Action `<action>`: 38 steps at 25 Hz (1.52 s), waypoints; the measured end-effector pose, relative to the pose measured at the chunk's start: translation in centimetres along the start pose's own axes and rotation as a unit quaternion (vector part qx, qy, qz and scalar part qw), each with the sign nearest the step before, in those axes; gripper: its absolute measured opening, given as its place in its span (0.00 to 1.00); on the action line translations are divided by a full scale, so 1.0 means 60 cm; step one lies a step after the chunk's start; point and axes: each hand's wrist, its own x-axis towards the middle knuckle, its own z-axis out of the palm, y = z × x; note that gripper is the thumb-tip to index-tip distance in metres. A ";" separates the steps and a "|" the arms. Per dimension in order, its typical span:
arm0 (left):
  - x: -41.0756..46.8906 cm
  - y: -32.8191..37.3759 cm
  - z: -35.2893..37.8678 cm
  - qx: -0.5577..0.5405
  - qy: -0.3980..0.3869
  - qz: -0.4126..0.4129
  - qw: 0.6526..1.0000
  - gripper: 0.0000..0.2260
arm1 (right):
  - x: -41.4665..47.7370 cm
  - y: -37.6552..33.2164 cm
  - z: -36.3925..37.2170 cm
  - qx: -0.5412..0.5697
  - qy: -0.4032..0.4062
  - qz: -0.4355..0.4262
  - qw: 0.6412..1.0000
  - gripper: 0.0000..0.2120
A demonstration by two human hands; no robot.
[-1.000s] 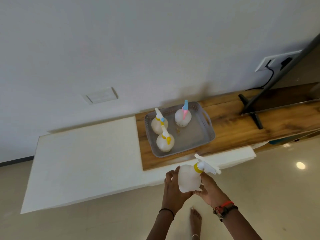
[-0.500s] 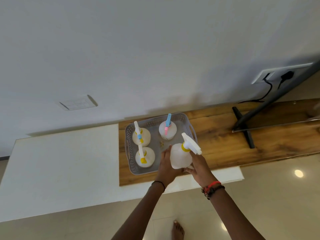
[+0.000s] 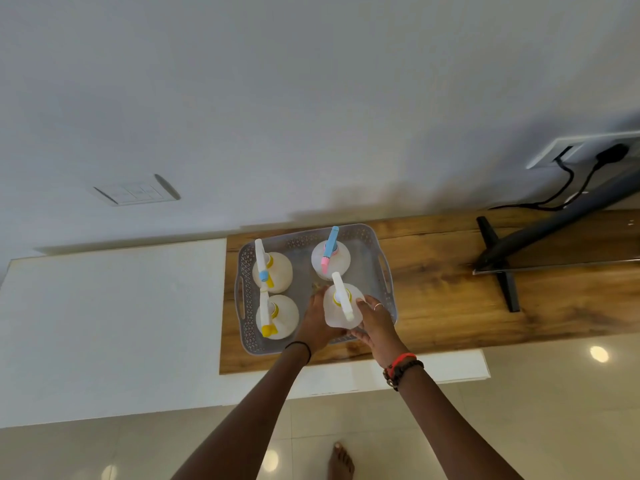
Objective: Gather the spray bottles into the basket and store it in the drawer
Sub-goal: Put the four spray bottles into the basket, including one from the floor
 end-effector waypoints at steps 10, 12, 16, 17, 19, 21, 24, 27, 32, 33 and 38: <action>0.055 -0.032 0.018 0.068 -0.042 -0.008 0.997 0.43 | 0.074 0.018 -0.003 -0.057 0.014 0.014 0.998 0.21; 0.064 -0.034 0.020 0.067 -0.047 -0.009 0.997 0.44 | 0.082 0.018 -0.006 -0.056 0.007 0.023 0.998 0.21; 0.075 -0.036 0.021 0.075 -0.050 0.000 0.996 0.45 | 0.093 0.015 -0.010 -0.056 -0.002 0.032 0.998 0.19; 0.077 -0.036 0.022 0.080 -0.053 0.004 0.995 0.45 | 0.095 0.014 -0.010 -0.057 -0.002 0.034 0.998 0.19; 0.080 -0.034 0.023 0.092 -0.061 0.007 0.994 0.44 | 0.096 0.013 -0.011 -0.054 -0.003 0.037 0.998 0.19; 0.081 -0.033 0.023 0.097 -0.067 0.010 0.993 0.44 | 0.097 0.011 -0.011 -0.048 -0.003 0.039 0.998 0.18; 0.077 -0.034 0.024 0.095 -0.062 0.012 0.993 0.46 | 0.097 0.013 -0.010 -0.058 0.006 0.040 0.997 0.18; 0.067 -0.033 0.025 0.076 -0.042 0.002 0.996 0.46 | 0.095 0.013 -0.009 -0.066 0.023 0.039 0.997 0.18; 0.036 -0.029 0.027 0.032 0.008 -0.009 0.999 0.42 | 0.084 0.017 -0.015 -0.059 0.029 0.033 0.997 0.16; 0.027 -0.029 0.027 0.021 0.018 -0.009 1.000 0.41 | 0.080 0.018 -0.018 -0.060 0.029 0.031 0.997 0.16; -0.034 -0.038 0.034 -0.015 0.080 -0.024 0.996 0.29 | 0.055 0.027 -0.039 -0.023 0.046 0.002 0.999 0.08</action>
